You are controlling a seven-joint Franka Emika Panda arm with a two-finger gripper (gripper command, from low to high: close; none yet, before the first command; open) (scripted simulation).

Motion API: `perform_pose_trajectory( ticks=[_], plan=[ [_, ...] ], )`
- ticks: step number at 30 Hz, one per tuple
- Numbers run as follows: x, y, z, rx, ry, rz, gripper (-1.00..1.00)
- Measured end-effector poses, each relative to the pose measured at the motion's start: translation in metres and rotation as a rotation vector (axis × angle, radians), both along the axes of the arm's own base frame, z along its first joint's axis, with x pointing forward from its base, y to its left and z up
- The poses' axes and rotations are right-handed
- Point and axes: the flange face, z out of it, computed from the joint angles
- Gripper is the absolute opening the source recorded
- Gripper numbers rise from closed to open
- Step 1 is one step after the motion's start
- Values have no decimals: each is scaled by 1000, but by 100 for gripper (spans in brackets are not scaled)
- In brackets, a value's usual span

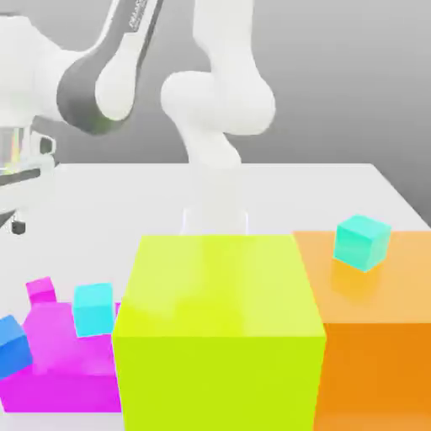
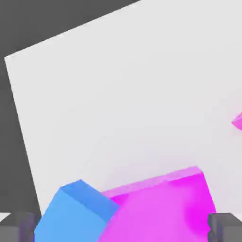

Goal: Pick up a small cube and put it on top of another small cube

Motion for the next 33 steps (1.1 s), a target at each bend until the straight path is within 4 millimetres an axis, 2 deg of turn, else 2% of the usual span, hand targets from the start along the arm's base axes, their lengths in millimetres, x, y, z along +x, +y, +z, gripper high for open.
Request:
perform_pose_trajectory(
  ticks=[4, 7, 13, 14, 21, 27, 28, 30, 32, 33],
  plan=[
    [-51, -20, -53, 78, 42, -293, 0],
    [-83, -22, -89, 130, 75, -484, 0],
    [-91, -21, -151, 144, 87, -536, 0],
    [-91, -21, -160, 144, 87, -537, -100],
    [-91, -21, -161, 143, 85, -537, -100],
    [-91, -21, -107, 144, 84, -536, -100],
    [-83, -17, -96, 145, 83, -508, -100],
    [-47, 5, -71, 146, 83, -384, -100],
    [-12, 34, -45, 143, 87, -247, -100],
    [-1, 44, -32, 141, 89, -197, -100]
  ],
)
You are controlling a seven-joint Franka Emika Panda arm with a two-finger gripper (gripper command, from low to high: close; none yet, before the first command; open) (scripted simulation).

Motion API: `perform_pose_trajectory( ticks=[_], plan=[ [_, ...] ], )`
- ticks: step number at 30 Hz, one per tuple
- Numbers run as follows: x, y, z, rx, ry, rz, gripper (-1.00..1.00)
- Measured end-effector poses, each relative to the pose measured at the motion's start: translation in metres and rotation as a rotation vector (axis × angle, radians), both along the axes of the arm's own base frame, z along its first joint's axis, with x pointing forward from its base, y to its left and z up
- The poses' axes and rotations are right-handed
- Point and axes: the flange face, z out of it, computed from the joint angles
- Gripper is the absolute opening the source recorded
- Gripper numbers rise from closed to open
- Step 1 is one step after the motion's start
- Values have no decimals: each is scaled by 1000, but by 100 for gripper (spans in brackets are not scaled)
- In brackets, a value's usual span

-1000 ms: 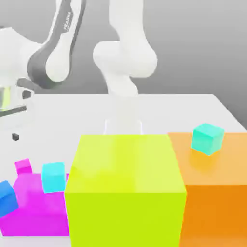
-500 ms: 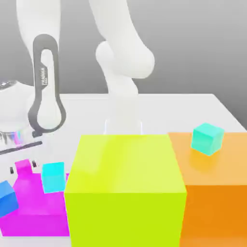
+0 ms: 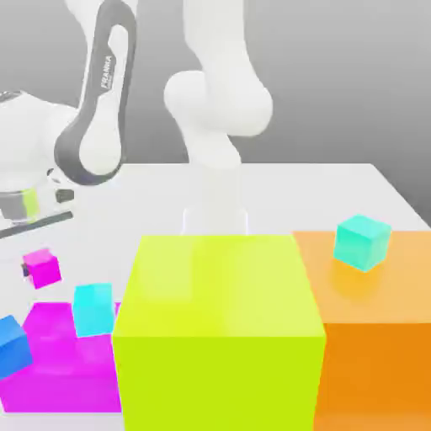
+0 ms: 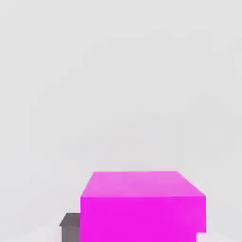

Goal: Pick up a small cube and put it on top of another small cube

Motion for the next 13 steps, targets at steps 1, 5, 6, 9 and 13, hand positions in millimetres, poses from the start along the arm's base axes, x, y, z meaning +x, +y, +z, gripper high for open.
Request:
perform_pose_trajectory(
  ticks=[1, 5, 6, 9, 13],
  plan=[
    [10, 11, 13, -1, 0, 49, -100],
    [46, 69, 57, -13, 13, 268, -100],
    [49, 75, 53, -16, 16, 291, -100],
    [52, 81, 22, -18, 19, 312, -100],
    [52, 82, 11, -18, 18, 314, 100]
  ],
)
